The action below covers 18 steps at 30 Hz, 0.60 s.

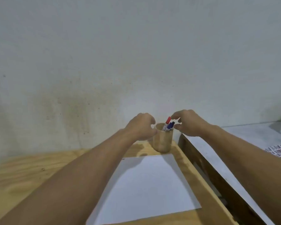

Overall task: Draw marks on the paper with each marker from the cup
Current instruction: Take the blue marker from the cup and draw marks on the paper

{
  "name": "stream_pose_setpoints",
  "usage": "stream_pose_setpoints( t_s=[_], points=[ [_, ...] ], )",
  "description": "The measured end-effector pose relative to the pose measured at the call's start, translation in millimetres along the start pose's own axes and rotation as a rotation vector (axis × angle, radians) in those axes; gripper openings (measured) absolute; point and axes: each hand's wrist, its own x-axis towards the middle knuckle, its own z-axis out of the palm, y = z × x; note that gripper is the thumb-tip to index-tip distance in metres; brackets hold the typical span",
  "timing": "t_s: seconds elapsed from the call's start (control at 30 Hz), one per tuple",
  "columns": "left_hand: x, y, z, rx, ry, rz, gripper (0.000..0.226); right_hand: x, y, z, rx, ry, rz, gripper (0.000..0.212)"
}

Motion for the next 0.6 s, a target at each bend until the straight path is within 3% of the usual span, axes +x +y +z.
stream_pose_setpoints(
  t_s=[0.23, 0.33, 0.5, 0.6],
  points=[
    [20, -2, 35, -0.063, -0.016, -0.064, 0.043, 9, 14, 22, -0.028, 0.010, -0.054, 0.033],
    [23, -4, 48, -0.060, 0.017, -0.048, 0.029, 12, 17, 24, -0.017, 0.012, -0.081, 0.028],
    [26, -15, 69, -0.044, 0.087, -0.033, 0.038, 20, 20, 26, 0.015, 0.014, -0.099, 0.021],
    [23, -15, 73, -0.146, 0.163, -0.039, 0.031, 24, 22, 30, 0.033, 0.009, -0.092, 0.019]
  ],
)
